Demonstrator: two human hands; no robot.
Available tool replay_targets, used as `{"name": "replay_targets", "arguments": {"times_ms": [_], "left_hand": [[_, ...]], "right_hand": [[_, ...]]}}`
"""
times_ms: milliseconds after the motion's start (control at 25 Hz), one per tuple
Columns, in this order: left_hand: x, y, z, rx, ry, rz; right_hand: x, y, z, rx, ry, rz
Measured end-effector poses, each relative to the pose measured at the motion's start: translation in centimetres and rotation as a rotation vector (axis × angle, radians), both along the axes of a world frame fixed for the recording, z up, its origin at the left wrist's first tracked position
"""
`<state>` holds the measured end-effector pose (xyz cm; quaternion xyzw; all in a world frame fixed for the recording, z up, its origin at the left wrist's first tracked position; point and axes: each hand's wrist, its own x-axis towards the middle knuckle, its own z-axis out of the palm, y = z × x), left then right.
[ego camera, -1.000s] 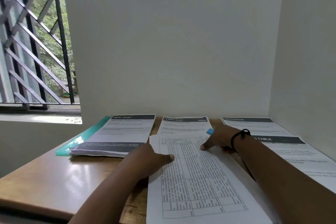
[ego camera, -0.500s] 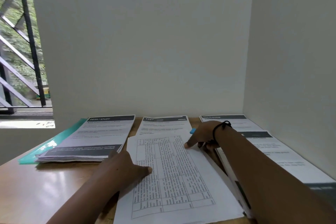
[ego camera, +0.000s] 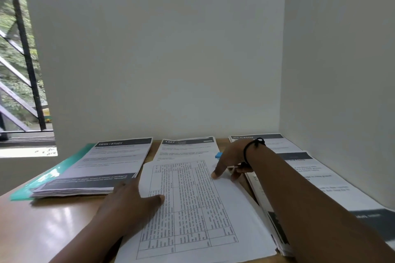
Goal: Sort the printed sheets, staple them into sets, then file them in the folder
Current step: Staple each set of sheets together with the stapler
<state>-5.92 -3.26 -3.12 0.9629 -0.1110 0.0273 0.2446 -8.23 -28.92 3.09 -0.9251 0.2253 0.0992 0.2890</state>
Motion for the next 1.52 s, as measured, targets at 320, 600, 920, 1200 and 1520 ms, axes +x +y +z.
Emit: {"name": "replay_targets", "arguments": {"times_ms": [320, 600, 920, 1200, 1520], "left_hand": [[0.0, 0.5, 1.0, -0.325, 0.165, 0.017], [0.9, 1.3, 0.7, -0.362, 0.199, 0.033], [0.6, 0.6, 0.4, -0.22, 0.129, -0.024], [1.2, 1.2, -0.4, -0.32, 0.115, -0.077], [0.8, 1.4, -0.5, -0.37, 0.013, -0.163]], "right_hand": [[0.1, 0.2, 0.2, -0.126, 0.06, 0.079], [0.9, -0.3, -0.1, -0.053, 0.118, -0.001], [0.8, 0.0, 0.6, 0.019, 0.134, -0.016], [-3.6, 5.0, 2.3, 0.05, -0.076, -0.096], [-9.4, 19.8, -3.3, -0.489, -0.303, 0.166]]}}
